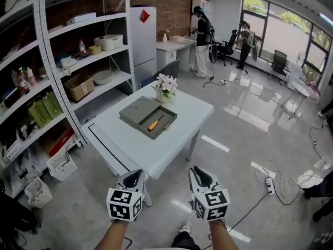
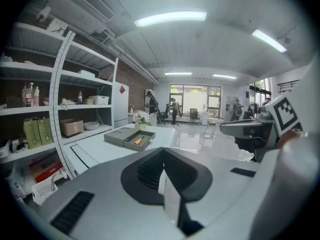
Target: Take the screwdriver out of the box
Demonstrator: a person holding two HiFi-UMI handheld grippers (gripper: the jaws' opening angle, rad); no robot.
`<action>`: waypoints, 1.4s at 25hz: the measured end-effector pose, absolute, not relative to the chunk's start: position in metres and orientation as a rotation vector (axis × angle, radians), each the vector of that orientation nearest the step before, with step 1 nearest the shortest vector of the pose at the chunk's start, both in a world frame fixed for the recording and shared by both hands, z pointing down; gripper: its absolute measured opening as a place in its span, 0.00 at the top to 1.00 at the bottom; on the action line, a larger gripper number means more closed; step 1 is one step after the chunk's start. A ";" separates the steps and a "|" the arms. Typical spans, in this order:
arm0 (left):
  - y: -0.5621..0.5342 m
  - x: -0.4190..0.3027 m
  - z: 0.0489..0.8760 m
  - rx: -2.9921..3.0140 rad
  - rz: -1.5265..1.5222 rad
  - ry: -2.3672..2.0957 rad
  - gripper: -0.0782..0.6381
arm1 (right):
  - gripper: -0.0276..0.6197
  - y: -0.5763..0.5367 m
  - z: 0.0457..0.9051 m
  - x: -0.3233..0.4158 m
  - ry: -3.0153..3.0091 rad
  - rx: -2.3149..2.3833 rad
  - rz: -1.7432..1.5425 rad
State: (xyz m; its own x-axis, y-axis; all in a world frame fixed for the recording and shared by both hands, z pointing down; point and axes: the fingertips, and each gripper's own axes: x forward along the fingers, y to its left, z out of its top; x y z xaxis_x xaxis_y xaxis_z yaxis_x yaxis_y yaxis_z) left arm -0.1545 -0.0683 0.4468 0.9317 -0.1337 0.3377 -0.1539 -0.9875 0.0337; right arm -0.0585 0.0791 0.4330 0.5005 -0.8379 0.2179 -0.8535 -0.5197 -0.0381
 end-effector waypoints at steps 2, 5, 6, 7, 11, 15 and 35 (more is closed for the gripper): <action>-0.070 -0.136 0.448 3.024 0.535 -0.248 0.89 | 0.88 0.076 0.434 -0.039 -1.520 2.646 0.329; -0.073 -0.109 0.448 3.013 0.546 -0.279 0.89 | 0.86 0.071 0.434 -0.011 -1.548 2.622 0.342; -0.073 -0.100 0.449 3.009 0.549 -0.287 0.89 | 0.85 0.069 0.435 -0.003 -1.558 2.612 0.345; -0.072 -0.091 0.450 3.005 0.553 -0.295 0.89 | 0.85 0.068 0.436 0.006 -1.567 2.604 0.346; -0.071 -0.060 0.455 2.994 0.581 -0.327 0.89 | 0.85 0.065 0.440 0.041 -1.599 2.582 0.360; -0.075 -0.036 0.457 2.987 0.592 -0.379 0.89 | 0.85 0.062 0.442 0.068 -1.646 2.563 0.370; -0.127 0.017 0.478 2.891 0.575 -0.575 0.89 | 0.79 -0.004 0.455 0.140 -1.809 2.308 0.348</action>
State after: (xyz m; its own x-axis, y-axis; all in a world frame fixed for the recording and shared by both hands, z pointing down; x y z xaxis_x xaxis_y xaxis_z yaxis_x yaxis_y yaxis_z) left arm 0.0173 -0.1272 0.4785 0.8542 -0.3402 0.3931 -0.3930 -0.9176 0.0598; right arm 0.1399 -0.0041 0.4553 0.2286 -0.9272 0.2969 -0.9712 -0.2384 0.0031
